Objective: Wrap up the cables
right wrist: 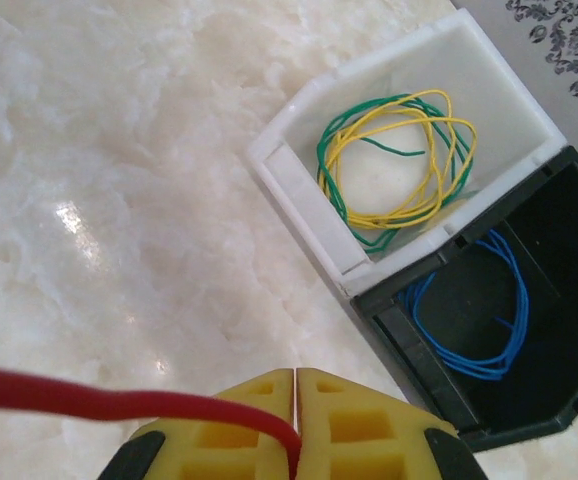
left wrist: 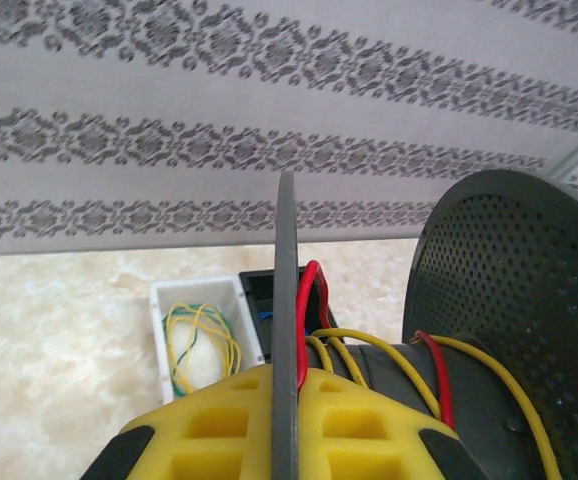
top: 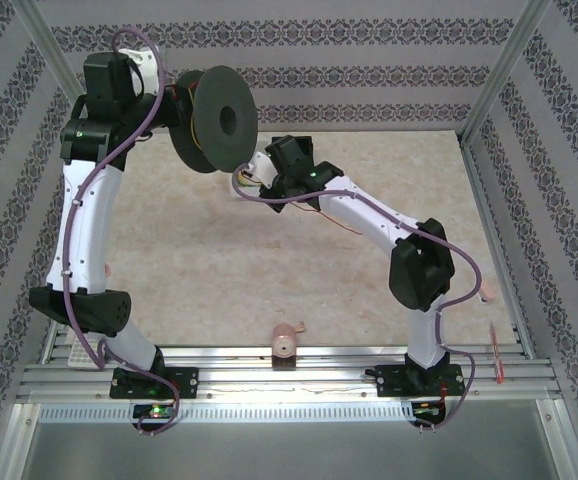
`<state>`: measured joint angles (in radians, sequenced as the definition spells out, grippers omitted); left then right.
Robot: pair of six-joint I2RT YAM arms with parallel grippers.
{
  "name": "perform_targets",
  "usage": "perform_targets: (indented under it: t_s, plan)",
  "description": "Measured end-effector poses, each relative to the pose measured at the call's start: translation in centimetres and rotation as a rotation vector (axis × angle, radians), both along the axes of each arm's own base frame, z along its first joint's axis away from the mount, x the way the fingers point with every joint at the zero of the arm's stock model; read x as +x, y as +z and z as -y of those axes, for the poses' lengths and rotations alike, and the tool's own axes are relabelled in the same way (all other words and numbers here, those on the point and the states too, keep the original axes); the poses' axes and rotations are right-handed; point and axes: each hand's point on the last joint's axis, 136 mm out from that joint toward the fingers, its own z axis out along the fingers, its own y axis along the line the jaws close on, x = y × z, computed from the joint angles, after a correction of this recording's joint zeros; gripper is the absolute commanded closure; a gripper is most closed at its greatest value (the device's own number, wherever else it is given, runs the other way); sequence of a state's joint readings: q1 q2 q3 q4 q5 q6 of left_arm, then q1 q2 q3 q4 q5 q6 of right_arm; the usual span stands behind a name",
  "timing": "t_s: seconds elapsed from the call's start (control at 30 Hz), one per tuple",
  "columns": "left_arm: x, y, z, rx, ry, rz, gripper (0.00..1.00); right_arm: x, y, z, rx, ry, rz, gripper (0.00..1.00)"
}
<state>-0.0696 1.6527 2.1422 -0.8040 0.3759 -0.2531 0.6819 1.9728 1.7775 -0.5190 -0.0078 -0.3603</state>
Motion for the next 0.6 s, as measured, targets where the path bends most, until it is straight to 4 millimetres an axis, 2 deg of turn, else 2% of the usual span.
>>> perform_targets:
  t_s: [0.1,0.2,0.33,0.6]
  plan:
    - [0.7,0.1,-0.6,0.011,0.045,0.011,1.00,-1.5,0.7,-0.4,-0.027,0.025,0.013,1.00]
    - [1.8,-0.9,-1.4,0.032,0.094,-0.004,1.00,-4.0,3.1,-2.3,-0.009,0.089,0.051,1.00]
    - [3.0,-2.1,-2.0,0.049,0.135,-0.010,1.00,-6.7,5.3,-3.4,0.013,0.151,0.075,1.00]
    - [3.6,-3.3,-2.3,0.077,0.160,-0.032,1.00,-7.1,5.5,-3.0,-0.004,0.165,0.074,1.00]
